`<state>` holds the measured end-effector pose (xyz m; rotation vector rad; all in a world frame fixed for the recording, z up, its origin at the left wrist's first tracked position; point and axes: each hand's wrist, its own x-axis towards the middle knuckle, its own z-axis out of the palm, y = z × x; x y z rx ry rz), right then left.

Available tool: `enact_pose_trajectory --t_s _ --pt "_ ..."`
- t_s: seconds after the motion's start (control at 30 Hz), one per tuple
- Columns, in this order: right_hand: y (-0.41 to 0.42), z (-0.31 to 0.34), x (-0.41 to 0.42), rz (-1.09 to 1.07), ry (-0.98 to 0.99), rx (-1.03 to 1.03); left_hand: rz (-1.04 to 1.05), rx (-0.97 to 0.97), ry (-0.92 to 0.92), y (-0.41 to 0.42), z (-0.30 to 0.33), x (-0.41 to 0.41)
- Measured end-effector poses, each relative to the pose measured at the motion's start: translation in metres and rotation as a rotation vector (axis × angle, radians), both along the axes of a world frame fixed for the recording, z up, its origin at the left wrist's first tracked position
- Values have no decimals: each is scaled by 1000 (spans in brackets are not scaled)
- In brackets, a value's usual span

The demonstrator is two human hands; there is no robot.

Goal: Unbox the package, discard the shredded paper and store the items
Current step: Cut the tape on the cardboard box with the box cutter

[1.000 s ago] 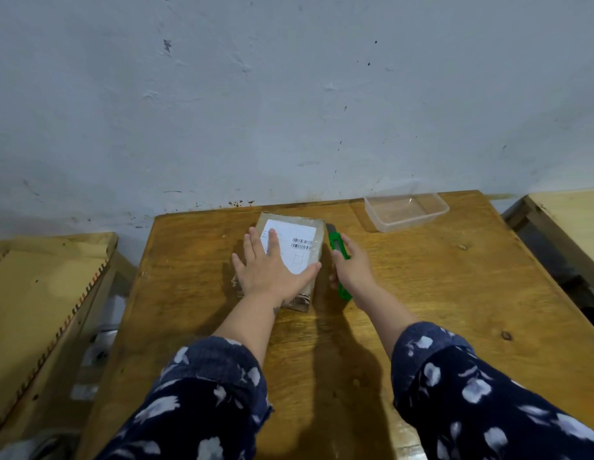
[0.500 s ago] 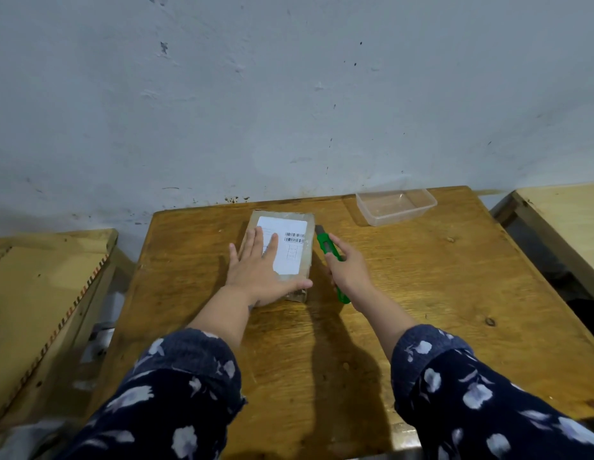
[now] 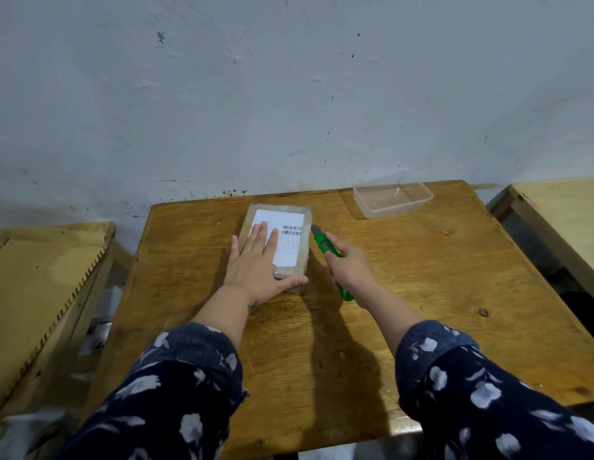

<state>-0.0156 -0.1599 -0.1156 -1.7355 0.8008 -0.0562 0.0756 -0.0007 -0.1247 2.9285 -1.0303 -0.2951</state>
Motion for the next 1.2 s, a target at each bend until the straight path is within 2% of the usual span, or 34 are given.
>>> enact_pose_trajectory --t_s 0.43,0.93,1.2 --pt "12 -3 -15 -25 -14 1 73 8 5 -3 0 -12" --pt "17 -5 -41 18 -24 81 78 24 8 -5 2 -13" --pt "20 -3 -59 57 -17 52 73 28 11 -4 3 -14"
